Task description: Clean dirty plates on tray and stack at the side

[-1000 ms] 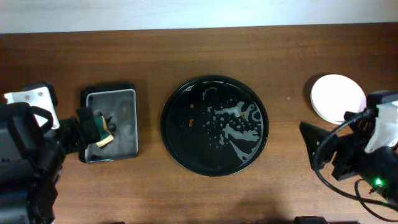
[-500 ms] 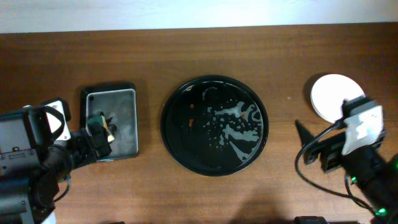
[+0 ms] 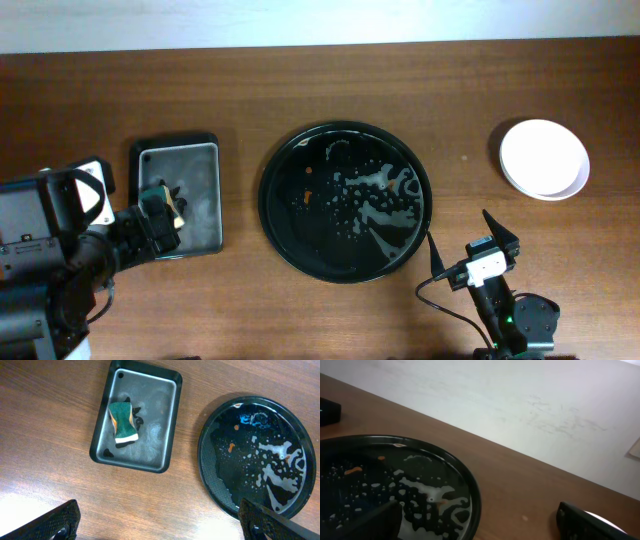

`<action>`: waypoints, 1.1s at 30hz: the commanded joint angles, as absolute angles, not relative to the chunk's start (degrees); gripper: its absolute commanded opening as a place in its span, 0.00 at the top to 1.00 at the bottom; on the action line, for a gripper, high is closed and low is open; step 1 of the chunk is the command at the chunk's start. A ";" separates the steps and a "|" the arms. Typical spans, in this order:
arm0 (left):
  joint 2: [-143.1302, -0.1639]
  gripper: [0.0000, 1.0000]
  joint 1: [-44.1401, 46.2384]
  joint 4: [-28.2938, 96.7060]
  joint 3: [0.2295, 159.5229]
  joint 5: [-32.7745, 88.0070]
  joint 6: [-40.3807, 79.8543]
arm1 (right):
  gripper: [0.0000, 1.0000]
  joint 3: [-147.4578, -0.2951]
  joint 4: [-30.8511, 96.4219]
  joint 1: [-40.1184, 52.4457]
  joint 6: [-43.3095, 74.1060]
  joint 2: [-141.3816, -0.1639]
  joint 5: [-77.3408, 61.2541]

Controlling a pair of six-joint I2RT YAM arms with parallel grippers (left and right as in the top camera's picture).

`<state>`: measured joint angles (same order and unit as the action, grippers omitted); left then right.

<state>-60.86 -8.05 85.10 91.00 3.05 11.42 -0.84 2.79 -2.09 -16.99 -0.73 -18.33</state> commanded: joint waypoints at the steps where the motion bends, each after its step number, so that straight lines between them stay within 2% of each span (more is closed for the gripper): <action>1: -60.69 0.01 -8.05 85.19 91.18 3.46 11.75 | 0.01 -0.32 2.76 -1.89 -17.12 -0.25 -18.85; 6: -60.23 0.01 -7.33 85.17 91.18 3.44 11.75 | 0.01 -0.32 2.76 -1.89 -17.12 -0.25 -18.85; 7: -59.29 0.01 -7.14 84.01 91.18 -1.85 8.71 | 0.01 -0.32 2.76 -1.89 -17.12 -0.25 -18.85; 8: -57.74 0.01 -7.14 79.53 90.13 -6.13 8.69 | 0.01 -0.32 2.76 -1.89 -17.12 -0.25 -18.85; 9: -53.82 0.01 -6.61 69.01 84.36 -7.55 7.44 | 0.01 -0.32 2.76 -1.89 -17.12 -0.25 -18.85; 11: -40.73 0.01 -3.84 43.75 62.48 -6.79 1.63 | 0.01 -0.32 2.76 -1.89 -17.12 -0.25 -18.85; 14: -22.37 0.01 -3.73 22.61 36.36 -0.51 1.63 | 0.01 -0.32 2.76 -1.89 -17.12 -0.25 -18.85; 18: 0.08 0.01 -3.68 13.32 14.02 0.25 1.63 | 0.01 -0.32 2.76 -1.89 -17.12 -0.25 -18.85; 22: -0.27 0.01 -2.66 -0.86 0.43 0.86 1.45 | 0.01 -0.32 2.76 -1.89 -17.12 -0.25 -18.85; 25: -0.40 0.01 -2.44 4.73 0.54 -1.23 1.43 | 0.01 -0.32 2.76 -1.89 -17.12 -0.25 -18.85; 33: -0.40 0.01 -2.44 4.78 0.54 -1.23 1.43 | 0.01 -0.32 2.76 -1.89 -17.12 -0.25 -18.85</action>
